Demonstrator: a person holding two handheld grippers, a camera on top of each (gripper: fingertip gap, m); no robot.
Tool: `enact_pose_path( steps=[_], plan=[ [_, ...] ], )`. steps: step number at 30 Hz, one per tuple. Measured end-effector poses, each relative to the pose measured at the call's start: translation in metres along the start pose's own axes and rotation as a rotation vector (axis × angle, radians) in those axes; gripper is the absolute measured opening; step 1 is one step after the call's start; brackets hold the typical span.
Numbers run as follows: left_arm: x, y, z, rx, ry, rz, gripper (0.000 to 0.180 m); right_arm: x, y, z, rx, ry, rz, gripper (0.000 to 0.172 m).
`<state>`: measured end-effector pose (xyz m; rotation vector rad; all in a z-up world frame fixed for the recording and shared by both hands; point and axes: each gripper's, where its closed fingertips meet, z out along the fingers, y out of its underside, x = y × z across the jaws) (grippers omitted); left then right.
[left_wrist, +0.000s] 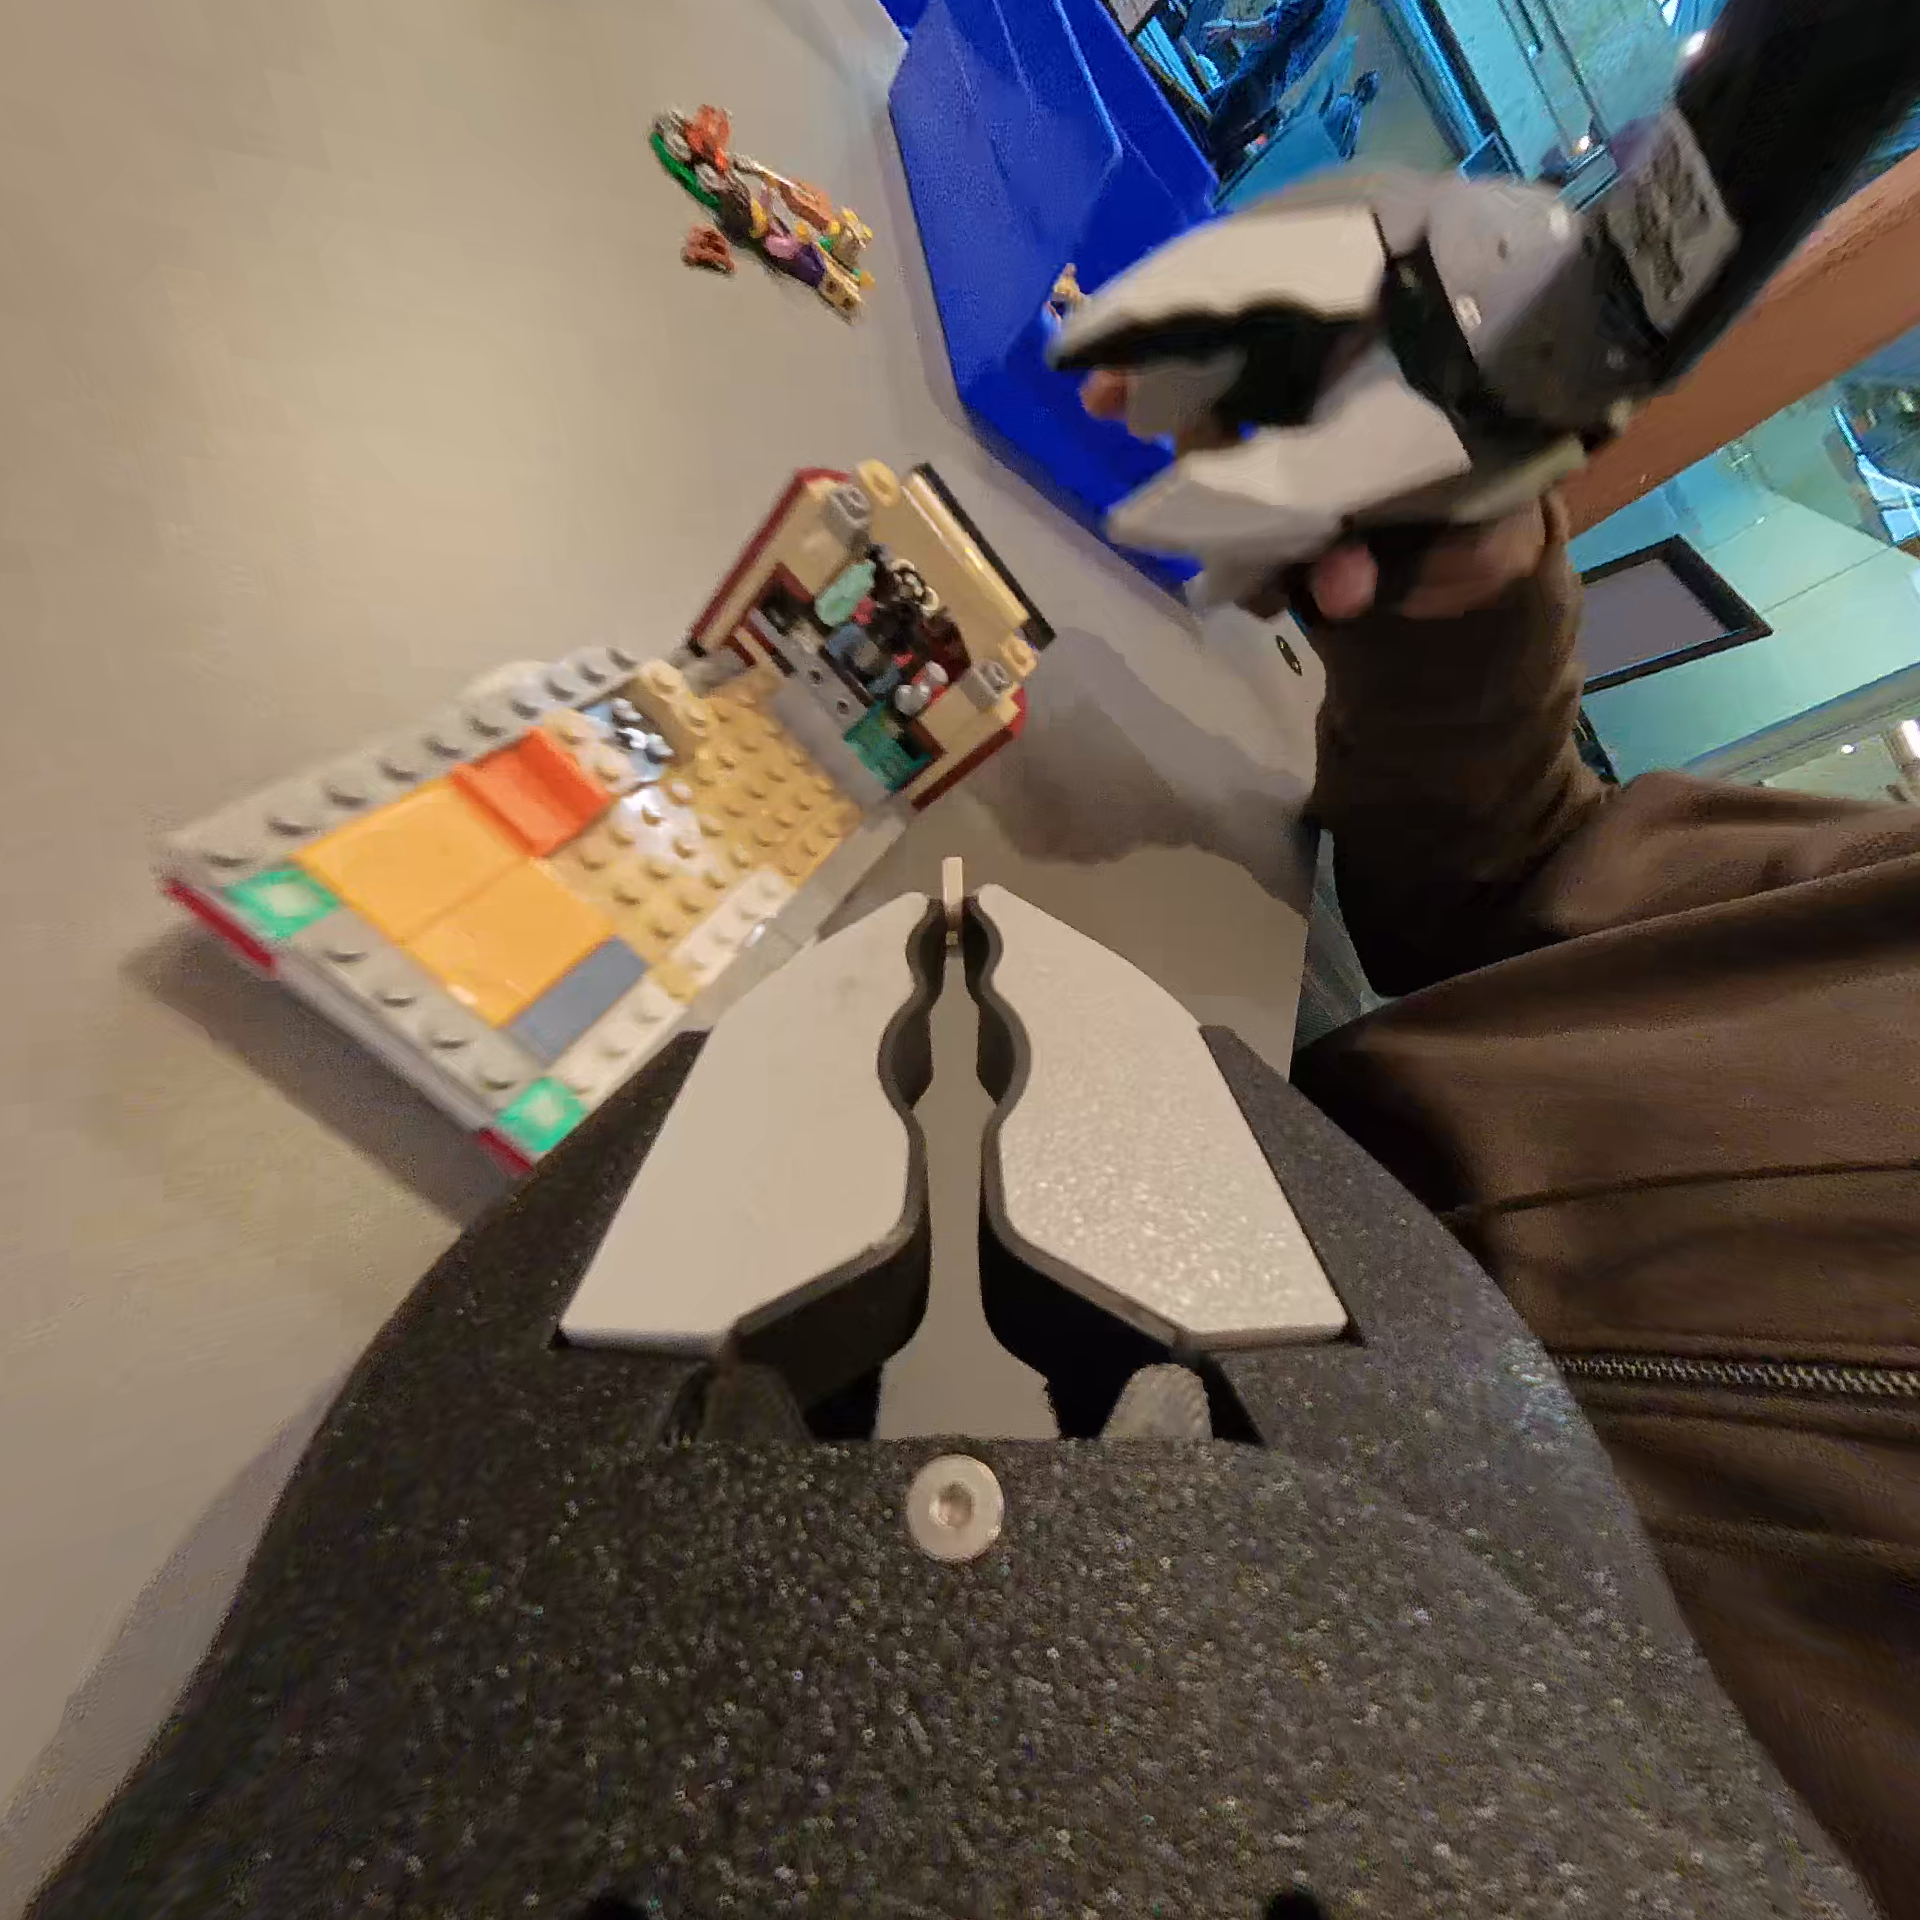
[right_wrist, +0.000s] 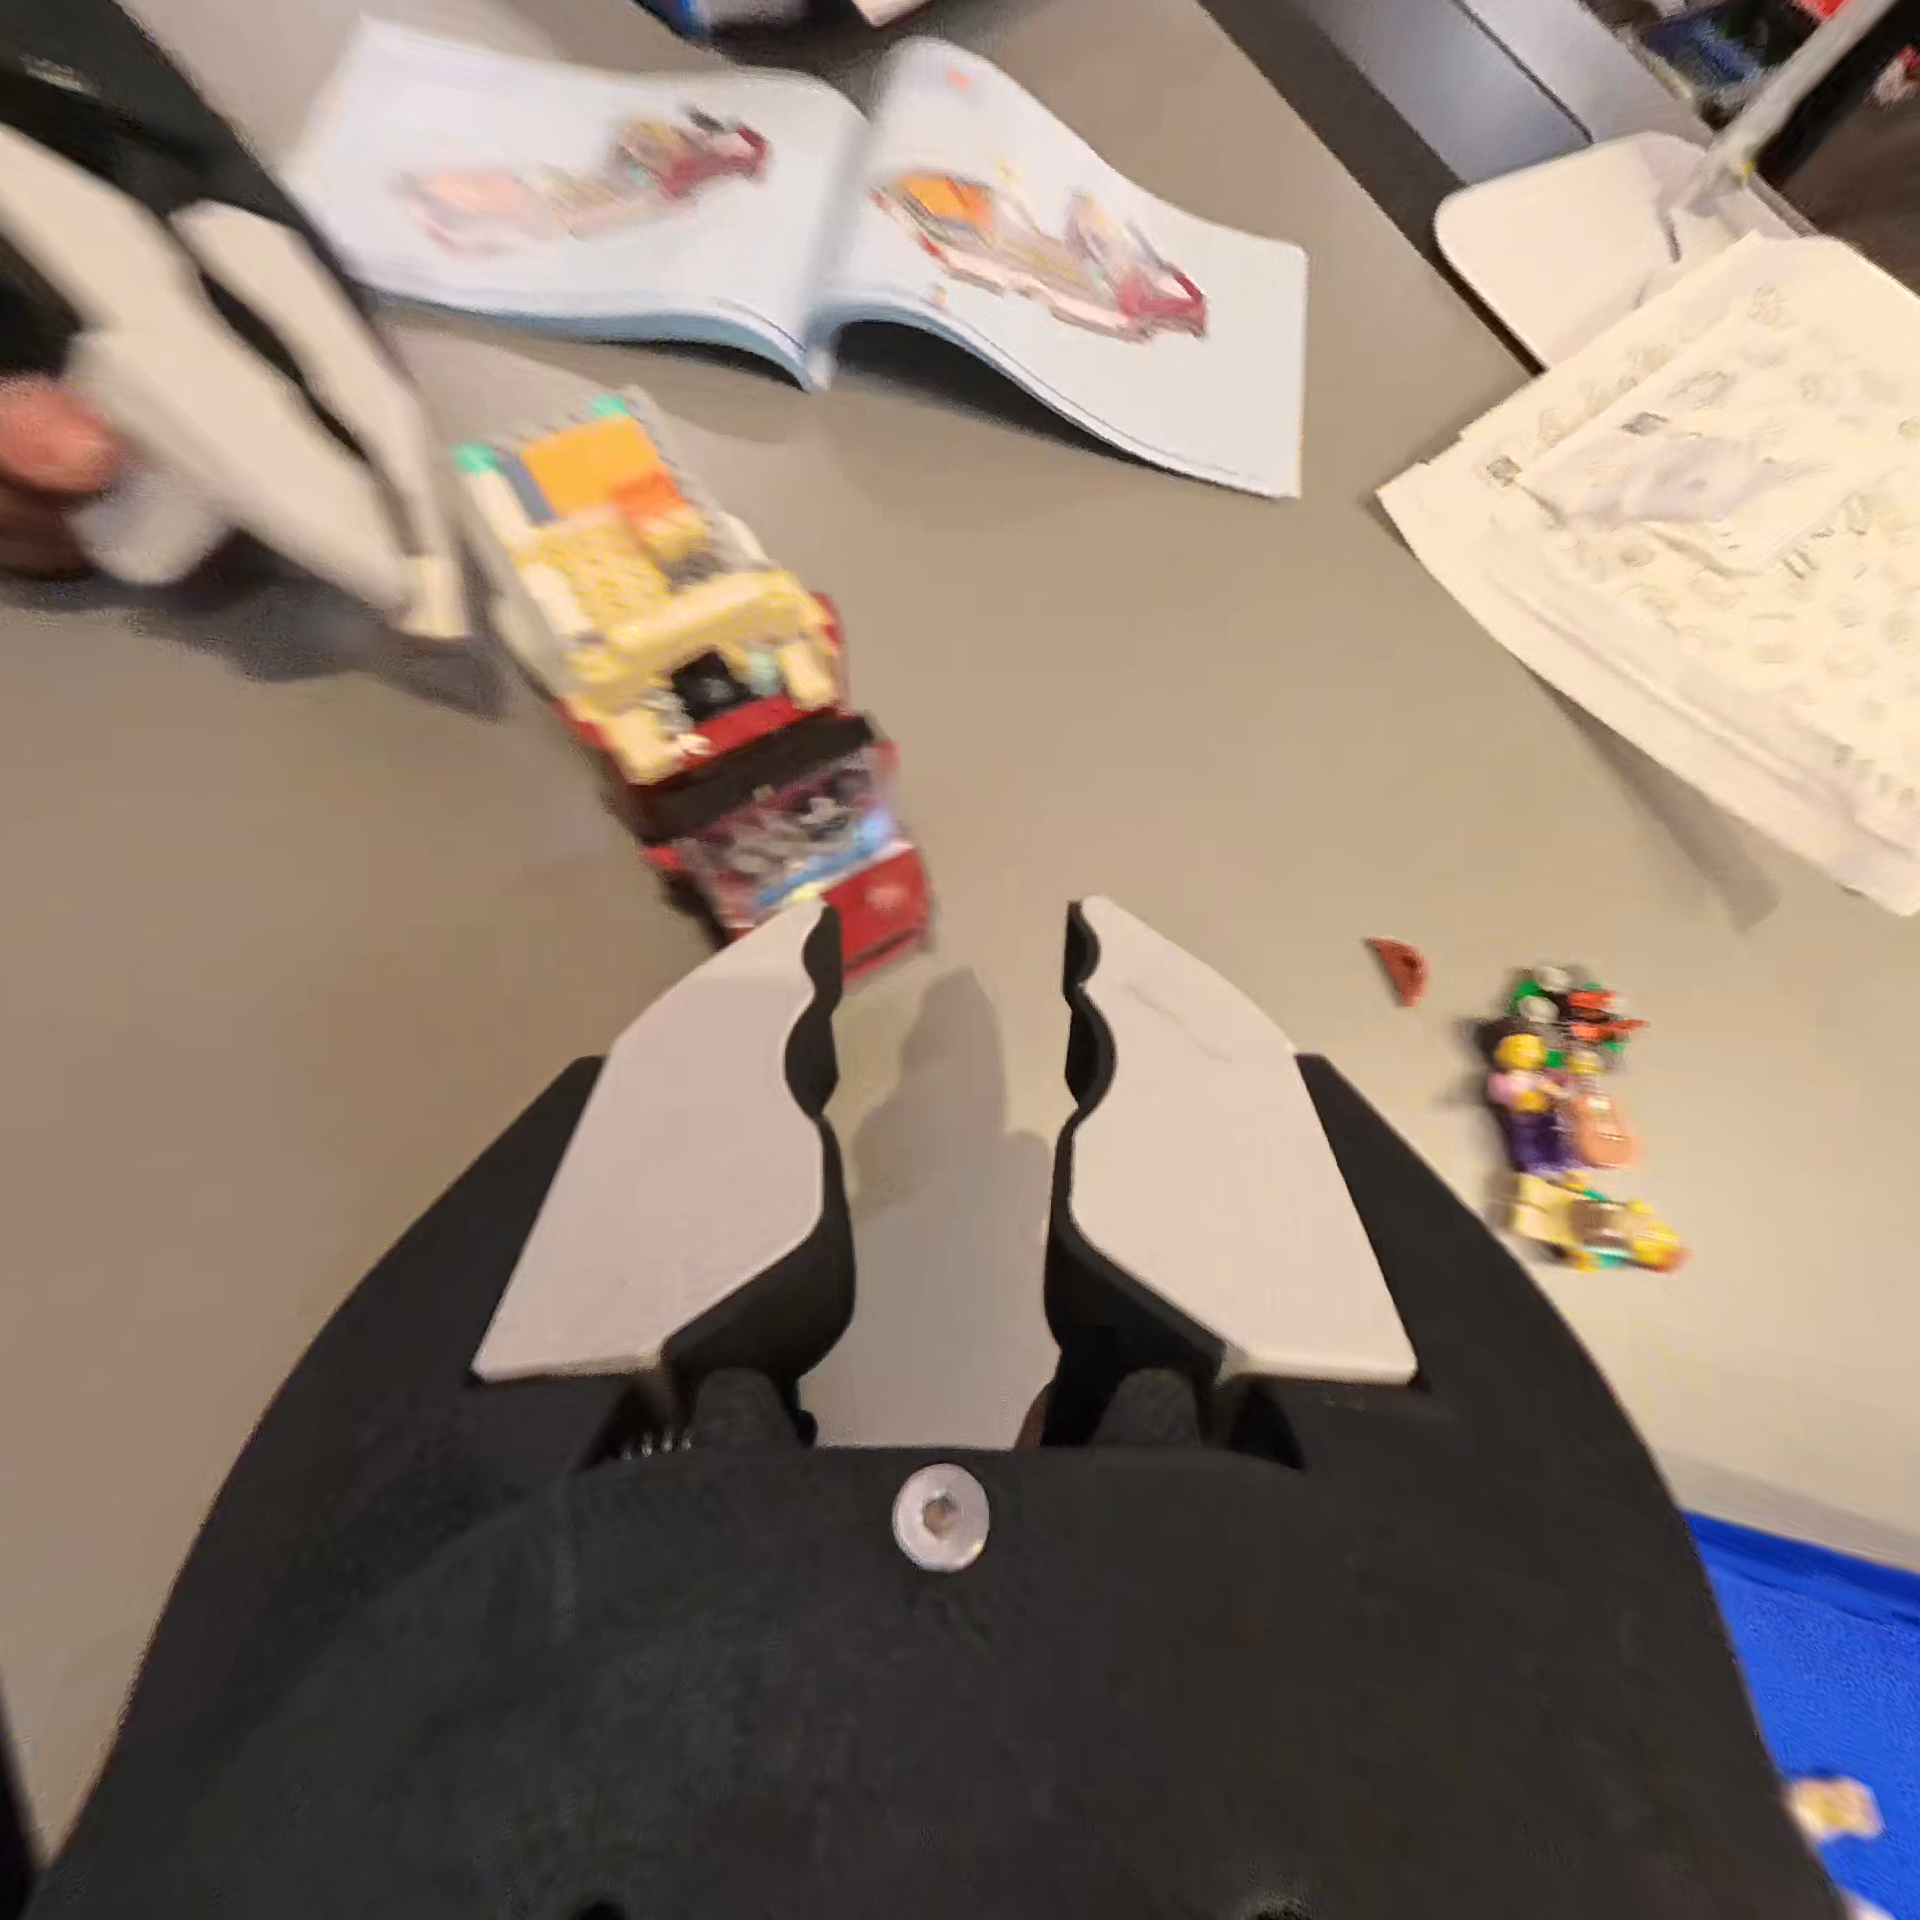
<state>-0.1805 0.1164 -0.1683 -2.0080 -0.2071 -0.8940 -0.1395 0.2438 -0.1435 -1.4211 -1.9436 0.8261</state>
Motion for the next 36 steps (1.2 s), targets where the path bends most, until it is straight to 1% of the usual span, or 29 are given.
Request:
enact_pose_path(
  steps=[2, 4, 6, 7, 9, 11, 12, 13, 16, 18, 24, 26, 28, 31, 34, 36],
  plan=[
    [-0.008, -0.008, -0.01, -0.008, -0.008, 0.011, 0.003, -0.029, -0.004, -0.005, 0.058, -0.046, -0.011, 0.046],
    [-0.013, -0.018, -0.016, -0.026, -0.006, 0.037, 0.003, -0.045, -0.004, 0.002, 0.048, -0.02, -0.076, 0.054],
    [-0.019, -0.026, -0.019, -0.05, 0.0, 0.065, 0.003, -0.047, 0.0, 0.014, 0.011, 0.051, -0.157, 0.06],
    [-0.023, -0.029, -0.018, -0.061, 0.013, 0.069, 0.003, -0.048, 0.002, 0.021, -0.008, 0.061, -0.177, 0.063],
    [-0.03, -0.032, -0.016, -0.079, 0.038, 0.048, 0.003, -0.048, 0.005, 0.032, -0.026, 0.056, -0.184, 0.065],
    [-0.036, -0.032, -0.013, -0.093, 0.058, 0.025, 0.003, -0.036, 0.008, 0.04, -0.036, 0.097, -0.185, 0.063],
    [-0.036, -0.033, -0.012, -0.089, 0.076, 0.011, 0.003, -0.03, 0.01, 0.042, -0.044, 0.106, -0.186, 0.065],
    [-0.036, -0.035, -0.011, -0.075, 0.098, -0.011, 0.003, -0.025, 0.012, 0.043, -0.045, 0.113, -0.175, 0.063],
    [-0.048, -0.033, -0.004, -0.084, 0.068, -0.041, 0.003, -0.006, 0.016, 0.044, -0.052, 0.146, -0.155, 0.06],
    [-0.047, -0.033, 0.003, -0.088, 0.085, -0.074, 0.003, 0.006, 0.019, 0.044, -0.056, 0.169, -0.151, 0.058],
    [-0.042, -0.045, 0.04, -0.13, 0.085, -0.047, 0.003, 0.054, 0.029, 0.042, -0.057, 0.259, -0.073, 0.055],
    [-0.037, -0.057, 0.043, -0.12, 0.083, -0.015, 0.003, 0.061, 0.031, 0.032, -0.055, 0.279, -0.057, 0.055],
    [-0.029, -0.072, 0.039, -0.096, 0.094, 0.031, 0.003, 0.061, 0.025, 0.017, -0.016, 0.303, -0.082, 0.053],
    [-0.021, -0.09, 0.04, -0.103, 0.121, 0.115, 0.003, 0.042, -0.004, 0.003, 0.115, 0.269, -0.185, 0.046],
    [-0.012, -0.095, 0.052, -0.141, 0.218, 0.129, 0.003, 0.014, -0.036, 0.011, 0.215, 0.185, -0.297, 0.046],
    [-0.013, -0.096, 0.058, -0.142, 0.239, 0.107, 0.003, -0.001, -0.05, 0.021, 0.231, 0.148, -0.386, 0.046]
  ],
)
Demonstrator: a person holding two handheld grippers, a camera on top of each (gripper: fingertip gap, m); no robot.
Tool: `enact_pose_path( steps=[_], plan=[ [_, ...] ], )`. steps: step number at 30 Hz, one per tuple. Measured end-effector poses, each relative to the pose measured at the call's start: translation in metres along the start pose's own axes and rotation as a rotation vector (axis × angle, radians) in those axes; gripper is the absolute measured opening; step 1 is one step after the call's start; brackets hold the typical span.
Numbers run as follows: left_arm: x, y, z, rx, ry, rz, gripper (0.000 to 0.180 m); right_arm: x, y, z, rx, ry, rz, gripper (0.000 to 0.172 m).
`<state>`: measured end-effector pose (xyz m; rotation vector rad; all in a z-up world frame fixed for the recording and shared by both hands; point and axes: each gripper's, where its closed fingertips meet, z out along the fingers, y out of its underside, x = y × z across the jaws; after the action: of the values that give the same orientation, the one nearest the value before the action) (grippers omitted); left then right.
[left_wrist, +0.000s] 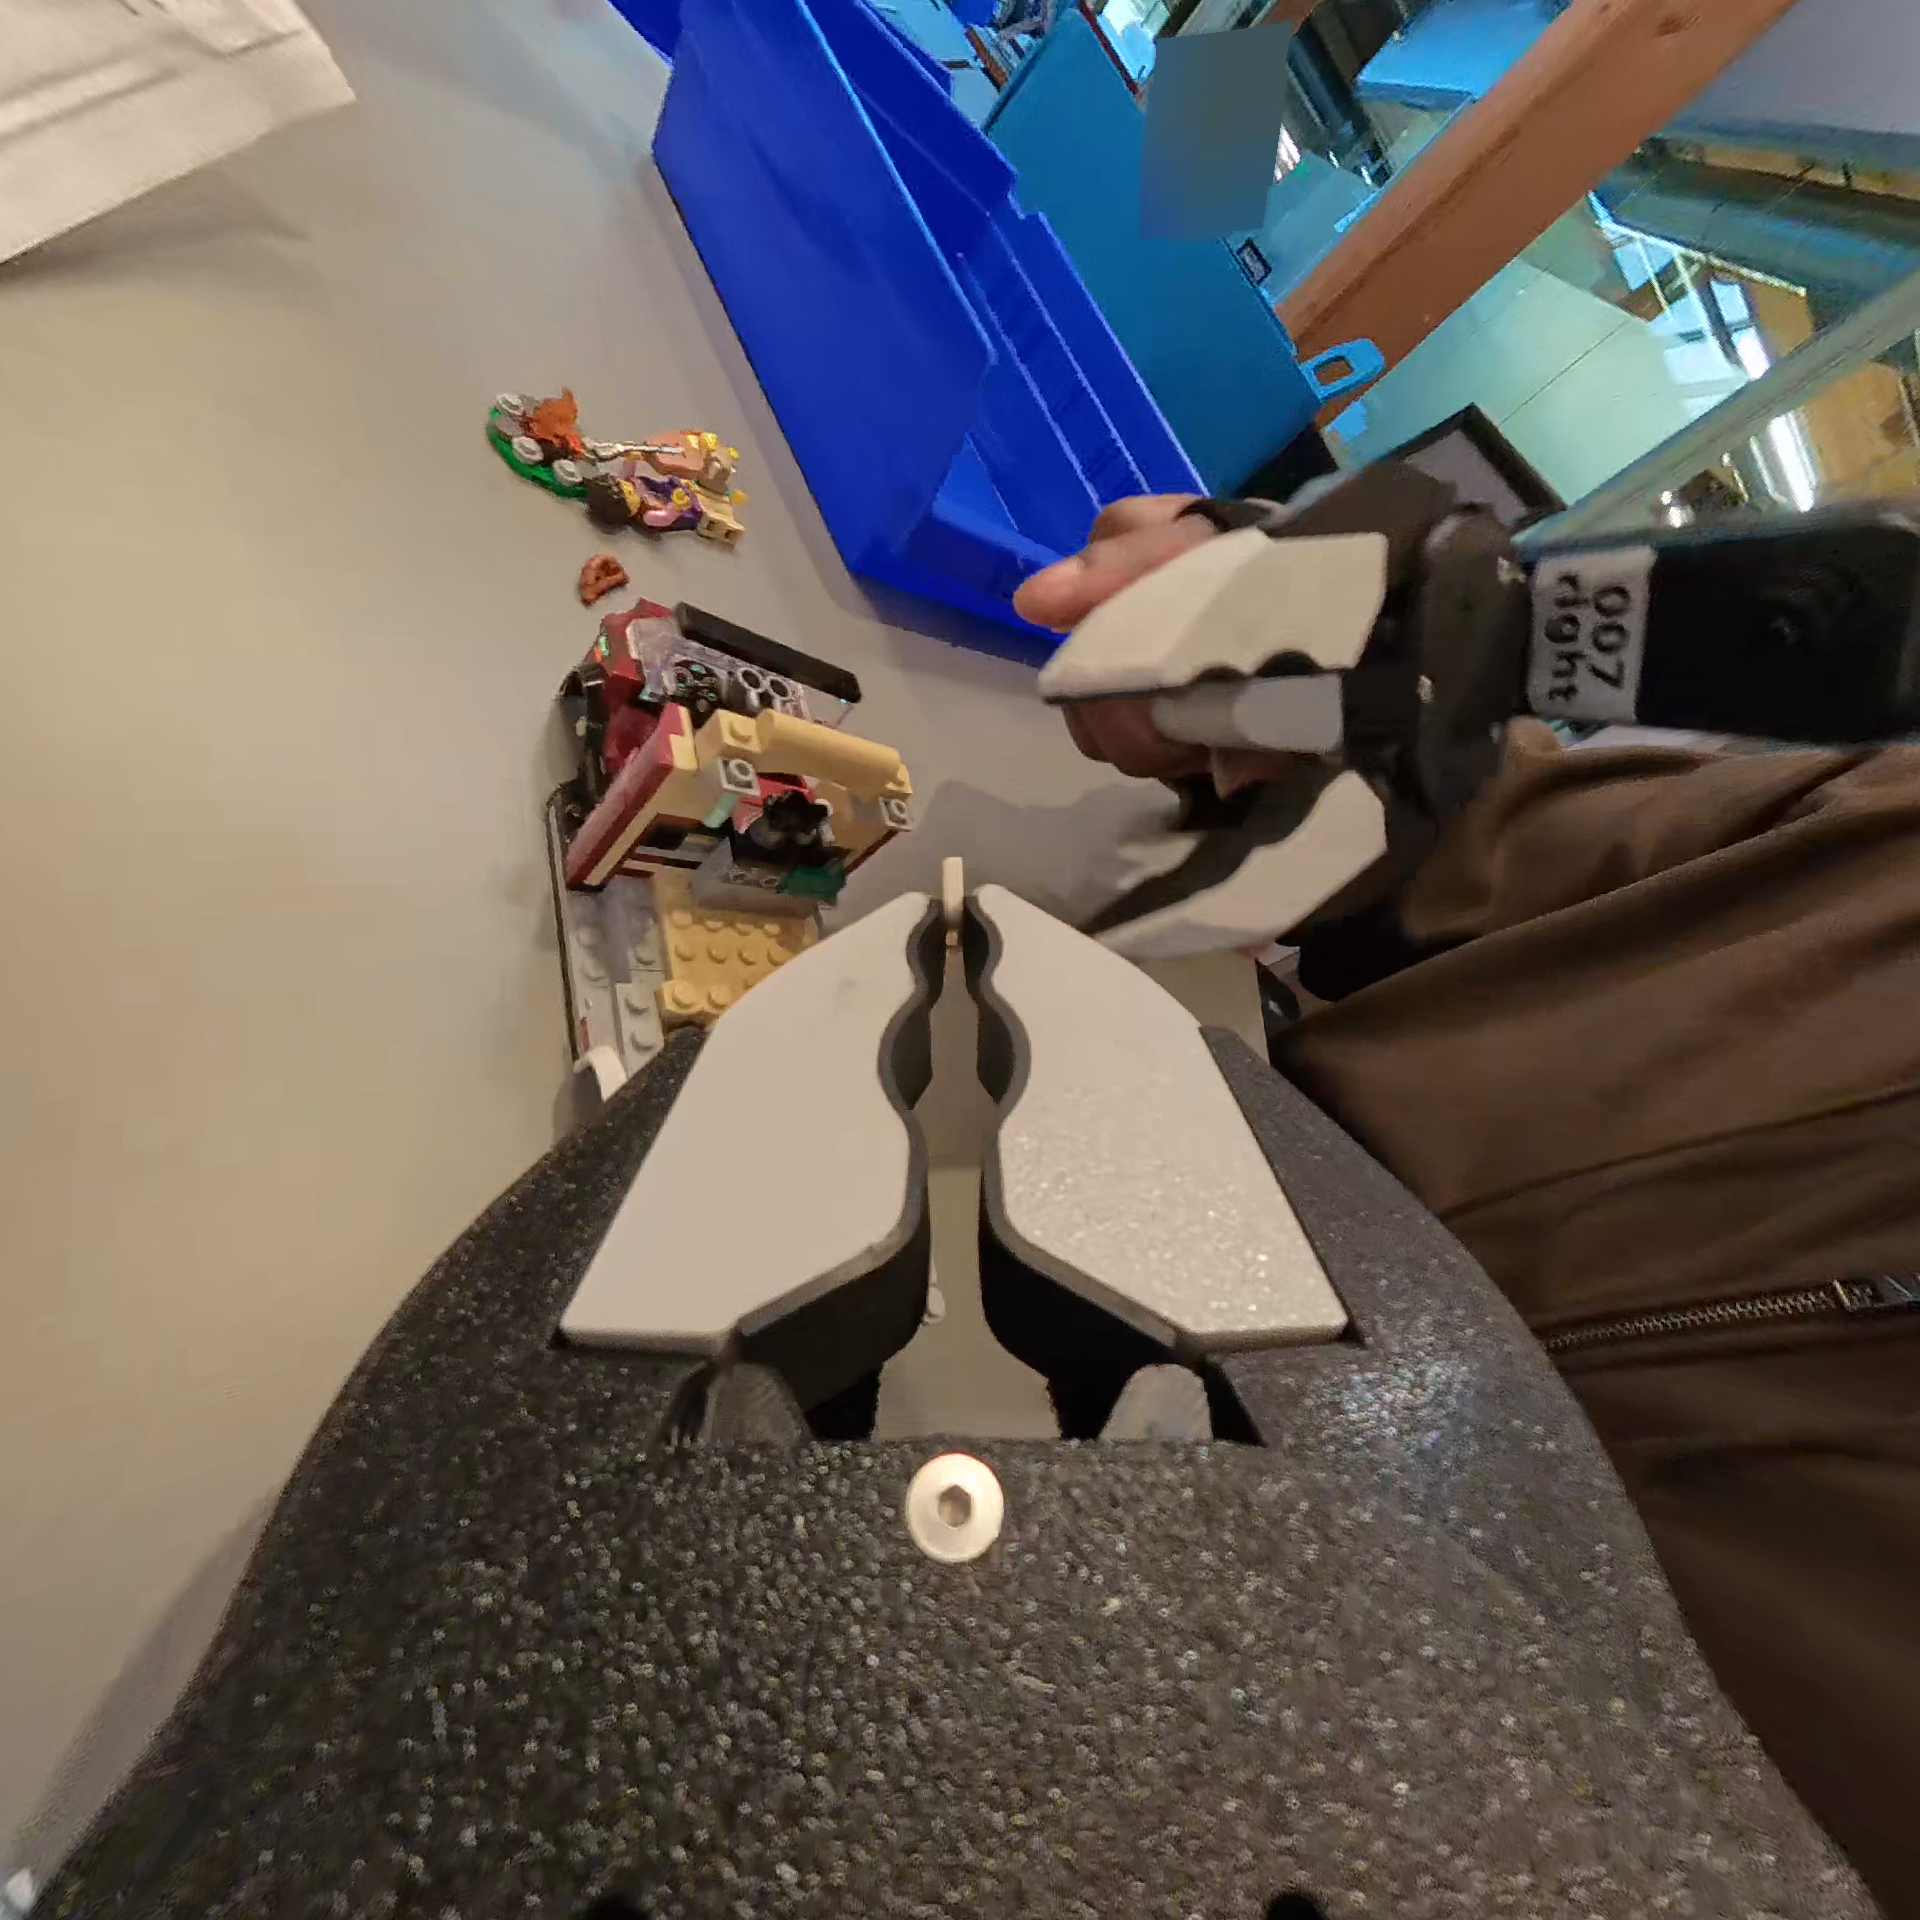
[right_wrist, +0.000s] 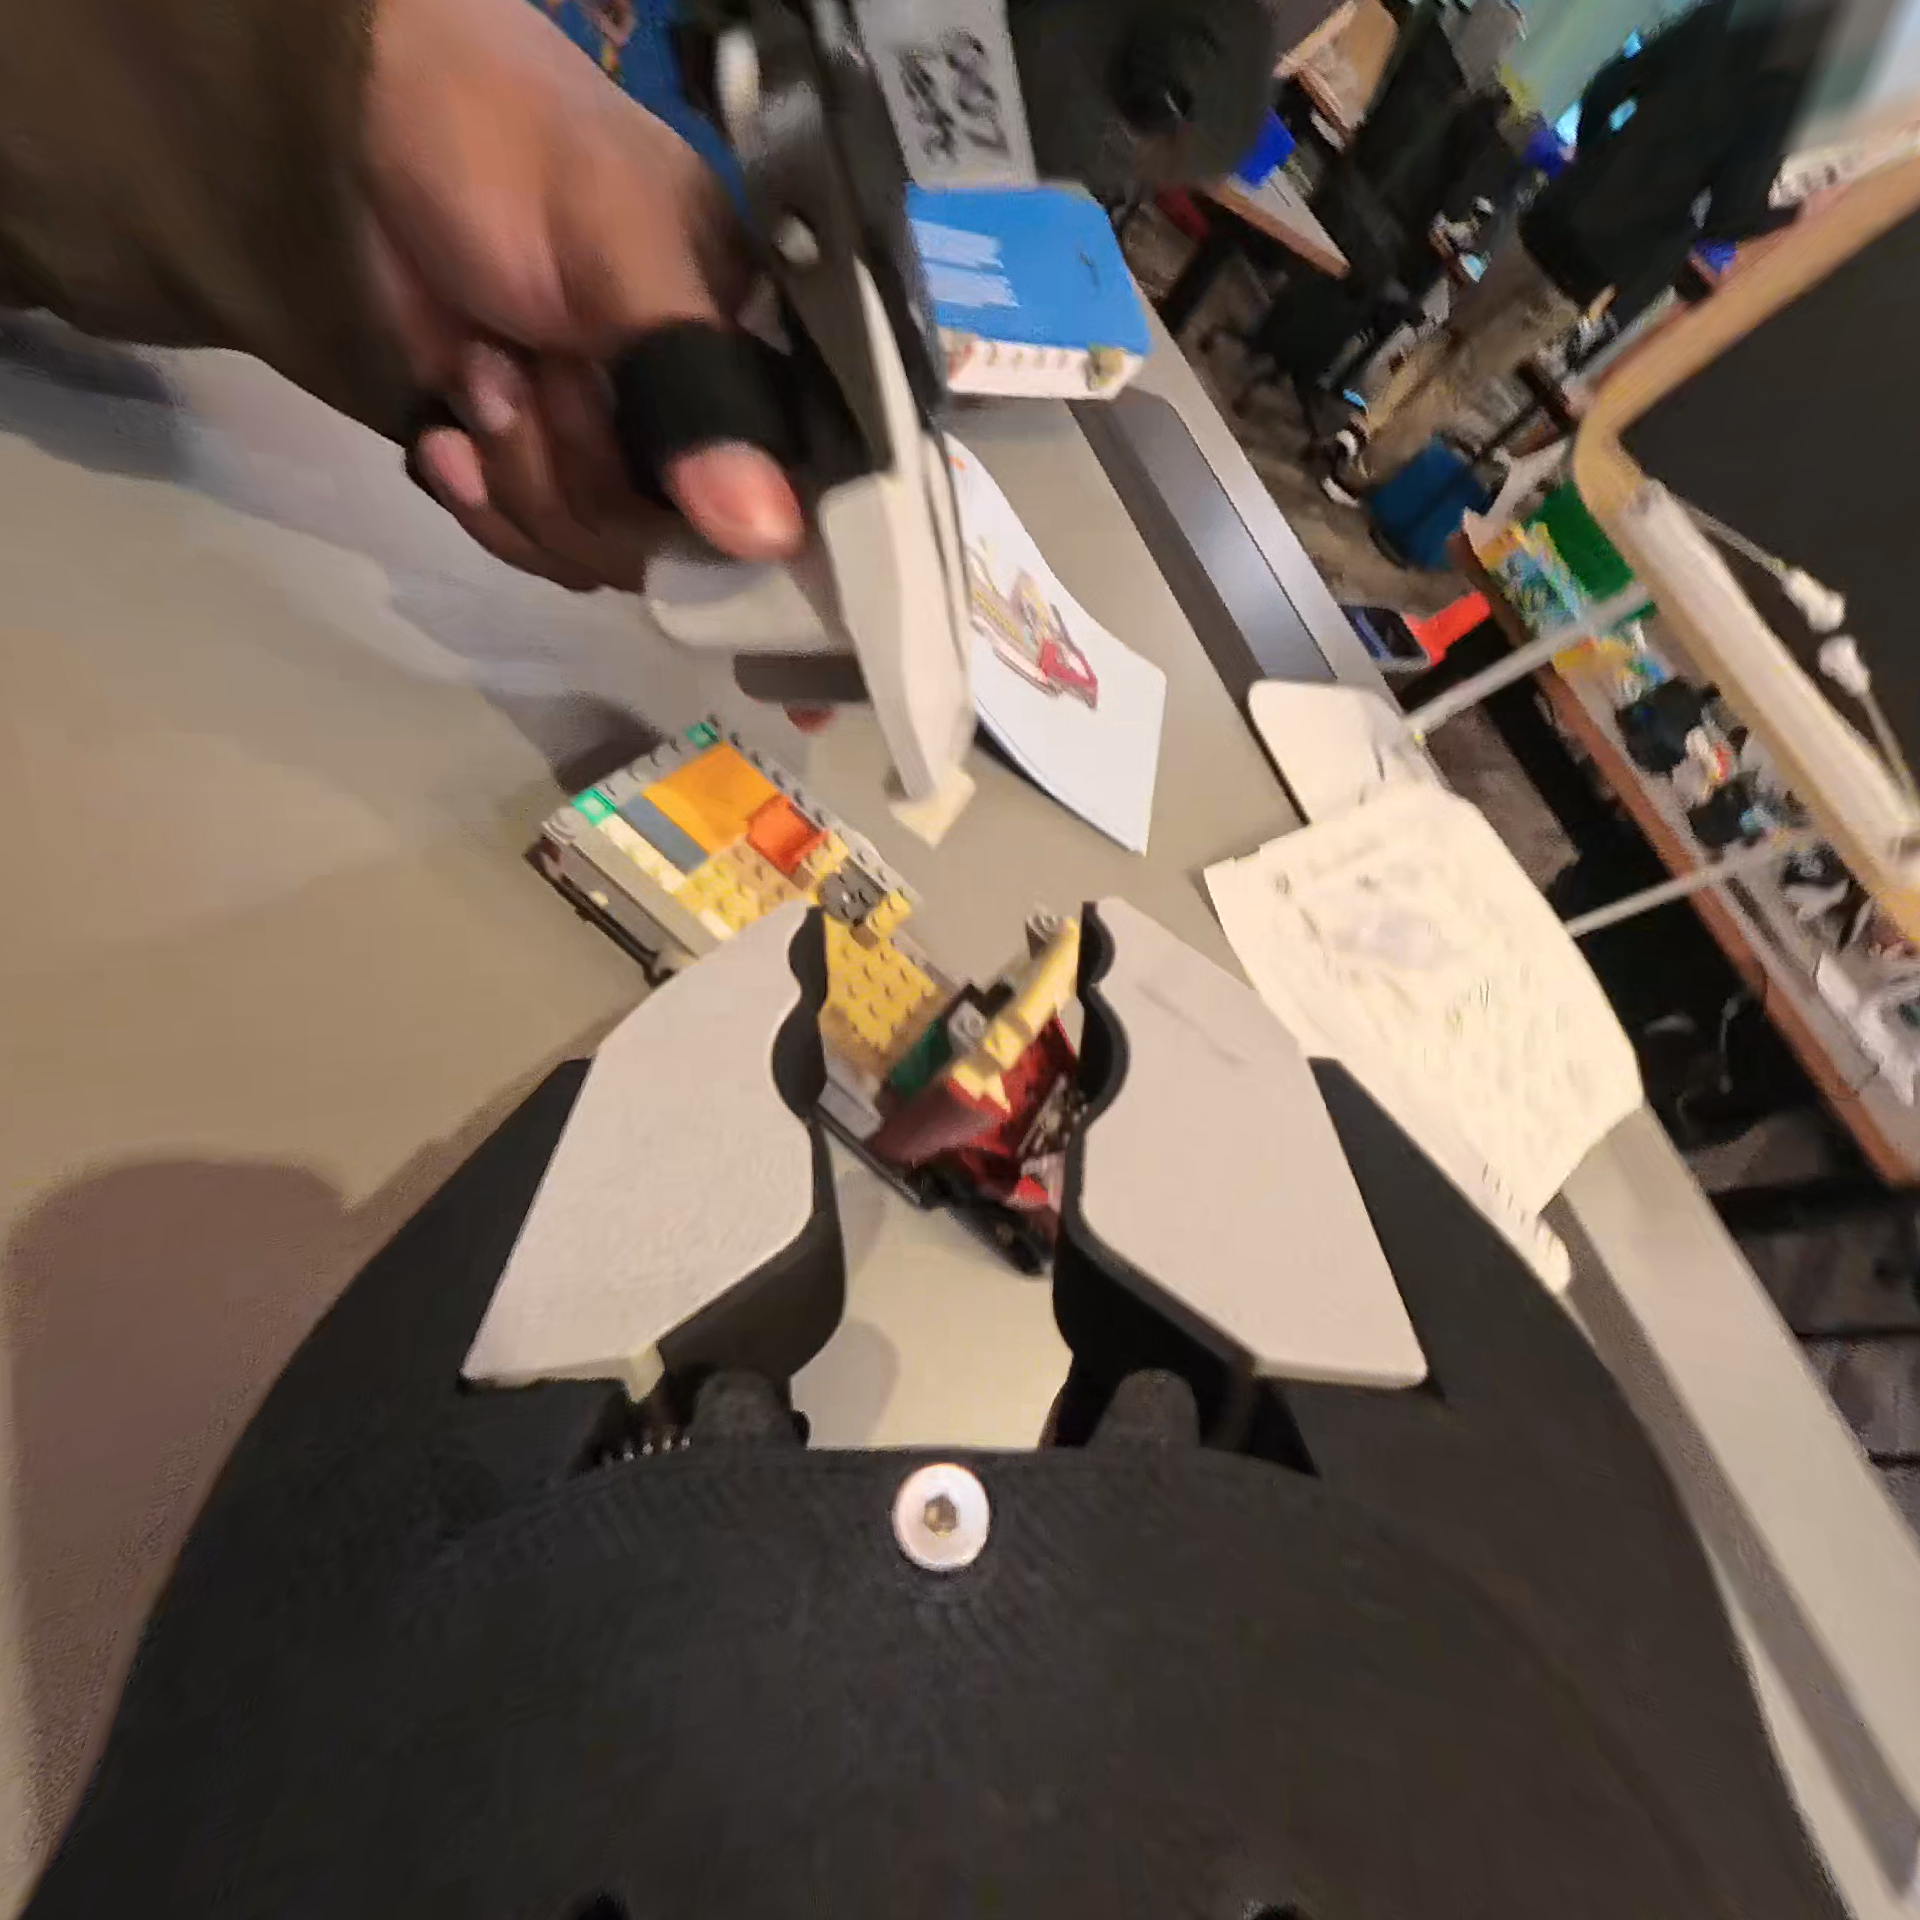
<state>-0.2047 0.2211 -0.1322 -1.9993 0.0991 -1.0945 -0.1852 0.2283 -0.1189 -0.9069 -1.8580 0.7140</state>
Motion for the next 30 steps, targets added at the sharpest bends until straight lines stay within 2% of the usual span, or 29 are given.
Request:
enact_pose_path(
  steps=[4, 7, 14, 22, 30],
  plan=[
    [0.0, 0.009, 0.001, 0.022, 0.045, -0.072, 0.003, -0.008, -0.011, 0.019, 0.004, -0.015, -0.189, 0.046],
    [0.005, 0.008, -0.001, 0.088, 0.081, -0.117, 0.003, -0.014, -0.008, 0.031, -0.008, -0.035, -0.258, 0.046],
    [0.007, 0.004, 0.0, 0.217, 0.04, -0.196, 0.003, -0.025, -0.006, 0.035, 0.049, -0.039, -0.166, 0.045],
    [-0.001, 0.012, 0.002, 0.218, 0.071, -0.281, 0.003, -0.022, 0.0, 0.044, 0.059, -0.038, -0.103, 0.042],
    [-0.005, 0.011, -0.002, 0.226, 0.07, -0.295, 0.003, -0.011, 0.003, 0.039, 0.074, 0.015, -0.07, 0.038]
  ],
)
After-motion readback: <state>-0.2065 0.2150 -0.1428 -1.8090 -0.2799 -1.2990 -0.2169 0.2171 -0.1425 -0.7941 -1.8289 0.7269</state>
